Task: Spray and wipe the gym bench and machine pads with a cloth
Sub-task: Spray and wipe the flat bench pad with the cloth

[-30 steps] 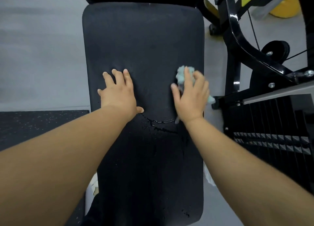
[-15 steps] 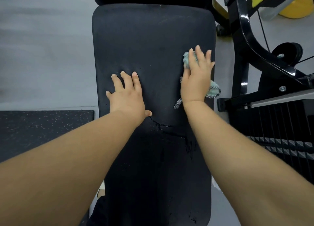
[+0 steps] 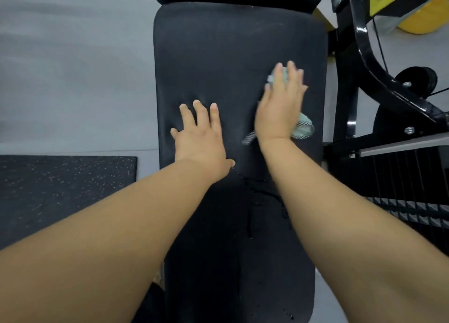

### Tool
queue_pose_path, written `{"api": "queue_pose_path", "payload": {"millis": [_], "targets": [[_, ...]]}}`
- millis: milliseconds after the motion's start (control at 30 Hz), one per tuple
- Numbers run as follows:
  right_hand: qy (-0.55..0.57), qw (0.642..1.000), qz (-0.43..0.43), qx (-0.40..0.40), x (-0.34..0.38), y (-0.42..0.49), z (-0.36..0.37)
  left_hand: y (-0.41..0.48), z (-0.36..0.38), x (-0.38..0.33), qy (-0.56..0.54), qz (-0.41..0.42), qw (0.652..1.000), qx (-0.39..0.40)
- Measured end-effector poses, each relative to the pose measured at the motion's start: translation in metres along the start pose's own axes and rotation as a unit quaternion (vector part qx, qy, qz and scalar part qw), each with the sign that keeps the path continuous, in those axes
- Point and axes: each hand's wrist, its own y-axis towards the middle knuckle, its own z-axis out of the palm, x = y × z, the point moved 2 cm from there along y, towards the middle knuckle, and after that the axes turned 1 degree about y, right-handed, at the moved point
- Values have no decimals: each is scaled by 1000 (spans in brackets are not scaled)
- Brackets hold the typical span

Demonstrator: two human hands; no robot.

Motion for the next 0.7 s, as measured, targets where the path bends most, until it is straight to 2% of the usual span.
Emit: {"api": "queue_pose_path", "payload": {"millis": [33,100,200,267,300,367,467,533,567,633,700], "targets": [[-2,1000,-29,1,14,-7,8,-1,-3,3,-19,9,1000,2],[-1,989,-149,21,31,-33,19,-4,-9,19,-78,29,996,-12],[20,936,-331,120,20,-89,7,-17,-9,55,-160,52,984,-64],[10,899,-395,187,-15,-109,-10,-31,-2,72,-163,62,982,-67],[2,896,-395,201,-29,-111,-18,-35,4,79,-178,56,981,-57],[-9,928,-323,187,-37,-103,-23,-38,14,90,-275,19,961,-20],[-25,986,-121,114,-5,-71,-9,-39,24,95,-501,-34,863,48],[-11,998,-21,66,34,-50,4,-40,29,96,-568,-40,820,58],[-5,999,-1,49,50,-44,12,-40,30,97,-590,-38,804,63],[-11,998,-40,53,79,-50,34,-40,34,101,-630,-39,772,77],[6,983,-166,78,97,-79,48,-41,36,105,-673,-58,732,85]]}}
